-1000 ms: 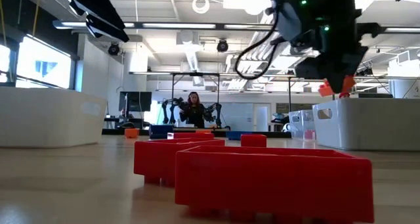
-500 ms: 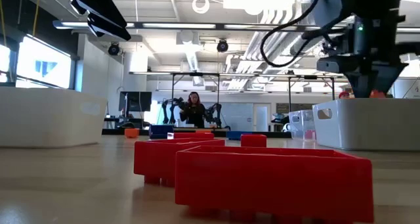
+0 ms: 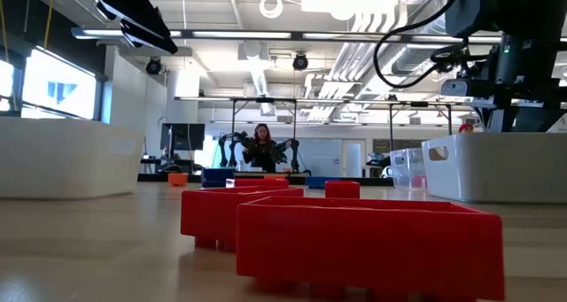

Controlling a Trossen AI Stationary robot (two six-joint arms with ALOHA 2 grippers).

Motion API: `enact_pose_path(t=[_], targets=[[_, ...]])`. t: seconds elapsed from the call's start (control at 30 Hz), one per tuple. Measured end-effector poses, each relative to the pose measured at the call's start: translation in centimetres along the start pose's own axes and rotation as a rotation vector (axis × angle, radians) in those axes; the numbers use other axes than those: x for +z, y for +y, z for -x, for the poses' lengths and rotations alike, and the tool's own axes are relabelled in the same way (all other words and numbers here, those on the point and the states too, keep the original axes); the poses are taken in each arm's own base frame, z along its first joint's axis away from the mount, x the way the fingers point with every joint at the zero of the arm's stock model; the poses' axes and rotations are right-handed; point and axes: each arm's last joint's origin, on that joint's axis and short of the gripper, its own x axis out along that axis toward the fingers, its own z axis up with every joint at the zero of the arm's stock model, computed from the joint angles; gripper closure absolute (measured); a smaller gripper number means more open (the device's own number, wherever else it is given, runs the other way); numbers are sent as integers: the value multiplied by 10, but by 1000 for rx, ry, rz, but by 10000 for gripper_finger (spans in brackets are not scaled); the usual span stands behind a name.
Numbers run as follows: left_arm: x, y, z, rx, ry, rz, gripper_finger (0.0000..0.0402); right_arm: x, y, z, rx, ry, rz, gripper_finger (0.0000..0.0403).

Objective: Sort & place blocks by color
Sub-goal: Put the orange game piece into the gray bin, then put the red game piece into the transparent bin

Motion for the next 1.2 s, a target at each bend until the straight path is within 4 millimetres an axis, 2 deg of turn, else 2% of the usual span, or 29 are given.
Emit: enact_pose_path(t=[0.27, 0.47, 0.7, 0.9, 1.07, 1.2], targets=[[0, 0, 0, 5, -1, -76, 201, 2, -2, 3, 27, -33, 28, 230], [2, 2, 0, 79, -31, -132, 201, 3, 0, 6, 35, -33, 35, 229], [14, 1, 1, 88, -152, -117, 201, 11, 15, 31, 126, -117, 58, 229], [16, 1, 1, 93, -174, -111, 199, 19, 26, 54, 196, -205, 132, 228], [18, 0, 2, 94, -195, -140, 175, 23, 31, 65, 226, -221, 198, 228], [28, -3, -2, 81, -277, -131, 150, 24, 33, 71, 240, -239, 230, 228]])
